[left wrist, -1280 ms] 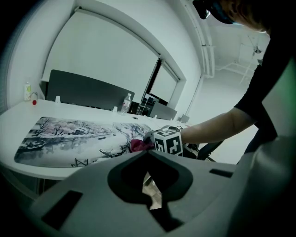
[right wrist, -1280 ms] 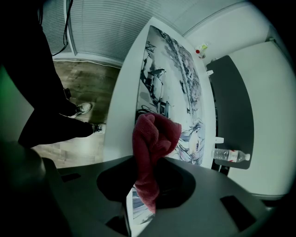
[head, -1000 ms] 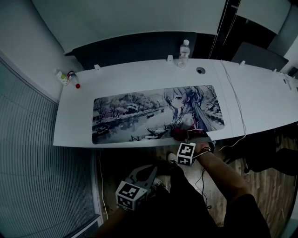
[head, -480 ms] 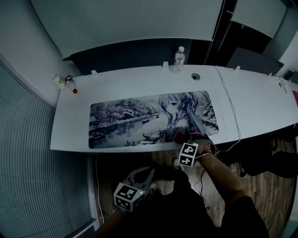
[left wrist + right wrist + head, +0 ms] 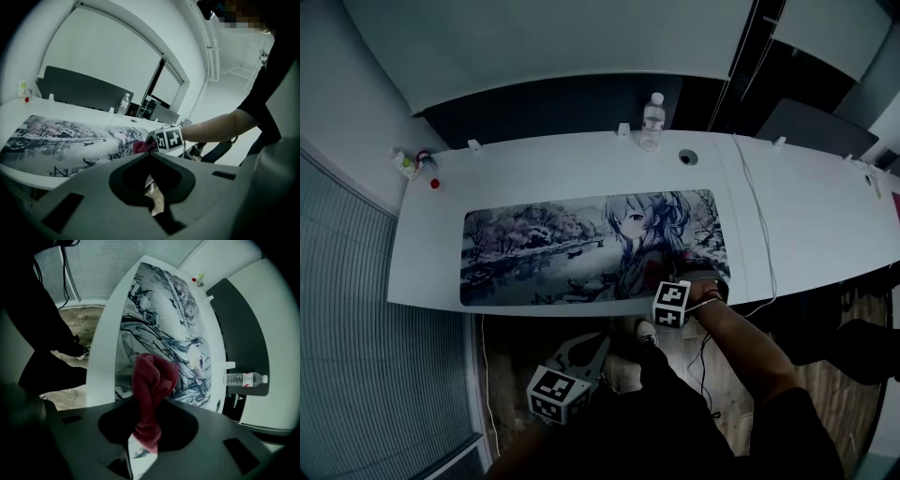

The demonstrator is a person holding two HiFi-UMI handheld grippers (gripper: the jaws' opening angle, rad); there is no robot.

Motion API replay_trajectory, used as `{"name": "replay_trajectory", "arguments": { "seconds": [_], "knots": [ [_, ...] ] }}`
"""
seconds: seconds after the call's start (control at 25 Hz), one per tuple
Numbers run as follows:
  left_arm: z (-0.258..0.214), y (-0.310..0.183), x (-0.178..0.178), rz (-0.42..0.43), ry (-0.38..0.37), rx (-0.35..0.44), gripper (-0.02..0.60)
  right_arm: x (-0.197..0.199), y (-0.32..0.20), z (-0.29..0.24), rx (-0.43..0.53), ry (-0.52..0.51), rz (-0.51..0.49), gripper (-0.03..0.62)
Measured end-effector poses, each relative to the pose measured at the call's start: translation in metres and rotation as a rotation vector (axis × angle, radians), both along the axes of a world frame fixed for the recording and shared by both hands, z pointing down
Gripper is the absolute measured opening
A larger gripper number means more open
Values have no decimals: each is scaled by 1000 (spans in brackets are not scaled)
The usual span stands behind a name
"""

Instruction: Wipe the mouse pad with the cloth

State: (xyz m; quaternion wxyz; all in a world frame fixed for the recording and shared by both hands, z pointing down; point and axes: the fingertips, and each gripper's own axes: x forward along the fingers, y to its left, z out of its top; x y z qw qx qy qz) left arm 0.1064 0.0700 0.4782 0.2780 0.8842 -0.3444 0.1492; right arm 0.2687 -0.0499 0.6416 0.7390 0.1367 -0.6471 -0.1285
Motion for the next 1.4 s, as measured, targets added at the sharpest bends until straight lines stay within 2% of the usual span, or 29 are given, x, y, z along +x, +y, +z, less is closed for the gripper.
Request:
{"name": "replay_trajectory", "arguments": {
  "seconds": [0.32, 0.88, 1.4],
  "knots": [
    [7, -25, 25, -44, -37, 3, 5, 27, -60, -3, 26, 23, -48, 114],
    [23, -70, 60, -184, -39, -26, 5, 44, -158, 1, 60, 2, -152, 114],
    [24, -92, 66, -280, -57, -53, 5, 45, -223, -1, 73, -38, -143, 113]
  ]
}}
